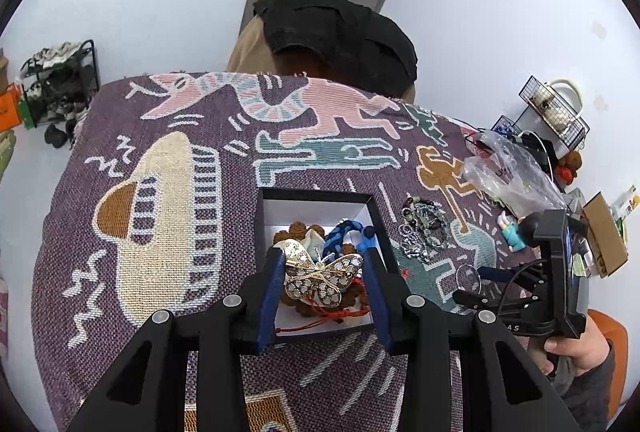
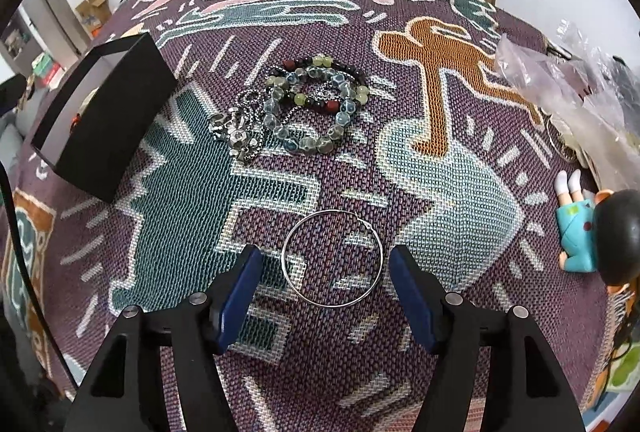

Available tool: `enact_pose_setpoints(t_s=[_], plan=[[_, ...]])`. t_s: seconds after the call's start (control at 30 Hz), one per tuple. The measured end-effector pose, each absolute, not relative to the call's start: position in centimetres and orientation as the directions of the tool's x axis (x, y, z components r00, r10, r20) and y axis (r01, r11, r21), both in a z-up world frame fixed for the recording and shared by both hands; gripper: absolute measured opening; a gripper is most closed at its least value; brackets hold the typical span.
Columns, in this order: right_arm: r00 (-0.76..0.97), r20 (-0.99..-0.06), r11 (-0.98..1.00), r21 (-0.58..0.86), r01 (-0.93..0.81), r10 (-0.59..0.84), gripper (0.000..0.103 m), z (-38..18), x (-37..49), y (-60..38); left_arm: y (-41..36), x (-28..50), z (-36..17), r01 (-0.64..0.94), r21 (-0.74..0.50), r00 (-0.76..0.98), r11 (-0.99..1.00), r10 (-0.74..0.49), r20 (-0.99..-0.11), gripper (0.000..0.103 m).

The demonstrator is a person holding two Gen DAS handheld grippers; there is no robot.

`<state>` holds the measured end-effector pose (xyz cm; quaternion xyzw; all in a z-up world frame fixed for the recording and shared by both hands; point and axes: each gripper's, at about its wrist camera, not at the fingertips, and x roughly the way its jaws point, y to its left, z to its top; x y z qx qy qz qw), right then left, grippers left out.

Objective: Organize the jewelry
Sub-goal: 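Lower the butterfly pendant into the black box with the left tool while the right tool grasps the silver hoop, then carry the silver hoop into the black box and open the right tool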

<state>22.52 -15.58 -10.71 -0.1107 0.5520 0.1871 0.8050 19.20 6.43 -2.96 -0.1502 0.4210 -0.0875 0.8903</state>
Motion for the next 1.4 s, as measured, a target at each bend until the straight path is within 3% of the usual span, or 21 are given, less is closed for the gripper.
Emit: enact_pose_setpoints(t_s=[0.1, 0.6, 0.67, 0.73, 0.8, 1.4], plan=[[0.319, -0.929, 0.894, 0.028, -0.447, 0.188, 0.051, -10.5, 22.3, -15.3, 6.4, 19.2, -3.0, 0.031, -0.346, 0.632, 0.938, -0.287, -0.720, 0.041], [0.379, -0.899, 0.885, 0.019, -0.466, 0.219, 0.051, -6.6, 21.5, -14.7, 4.9, 19.8, -3.9, 0.040, -0.315, 0.579, 0.948, -0.279, -0.766, 0.042], [0.393, -0.891, 0.882, 0.017, -0.471, 0.227, 0.051, -5.6, 21.5, -14.4, 4.4, 20.0, -4.1, 0.056, -0.309, 0.564, 0.949, -0.286, -0.775, 0.048], [0.405, -0.883, 0.879, 0.017, -0.477, 0.238, 0.051, -4.6, 21.6, -13.9, 4.2, 20.1, -4.2, 0.062, -0.311, 0.558, 0.948, -0.291, -0.777, 0.070], [0.412, -0.875, 0.875, 0.026, -0.484, 0.254, 0.051, -3.8, 21.6, -13.4, 4.8, 19.9, -4.0, 0.052, -0.329, 0.575, 0.943, -0.297, -0.762, 0.076], [0.401, -0.826, 0.780, 0.073, -0.621, 0.396, 0.051, 0.9, 21.5, -2.2, 12.8, 17.3, -3.8, -0.090, -0.358, 0.636, 0.929, -0.223, -0.739, 0.077]])
